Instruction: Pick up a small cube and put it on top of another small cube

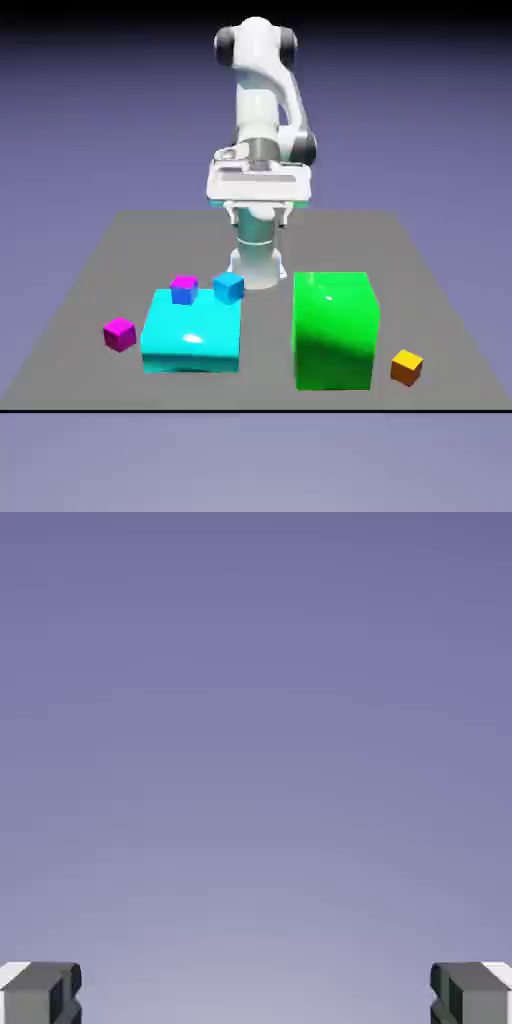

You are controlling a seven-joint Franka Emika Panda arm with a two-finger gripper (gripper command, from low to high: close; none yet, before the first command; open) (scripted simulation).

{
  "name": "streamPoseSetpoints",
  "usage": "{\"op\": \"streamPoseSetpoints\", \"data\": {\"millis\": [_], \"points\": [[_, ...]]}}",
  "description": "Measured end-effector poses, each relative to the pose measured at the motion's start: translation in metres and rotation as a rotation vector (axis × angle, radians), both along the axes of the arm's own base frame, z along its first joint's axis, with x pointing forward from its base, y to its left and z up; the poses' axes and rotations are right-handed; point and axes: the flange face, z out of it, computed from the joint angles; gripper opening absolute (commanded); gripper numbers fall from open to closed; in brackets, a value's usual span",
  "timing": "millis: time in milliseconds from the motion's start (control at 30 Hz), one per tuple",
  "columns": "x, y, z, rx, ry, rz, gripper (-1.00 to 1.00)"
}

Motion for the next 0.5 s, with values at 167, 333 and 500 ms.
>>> {"op": "streamPoseSetpoints", "data": {"millis": [167, 333, 500], "points": [[0.045, 0.054, -0.021, -0.065, 0.161, 0.118, 0.0], [0.08, 0.115, -0.052, -0.126, 0.317, 0.237, 0.0], [0.102, 0.185, -0.089, -0.184, 0.465, 0.364, 0.0]]}}
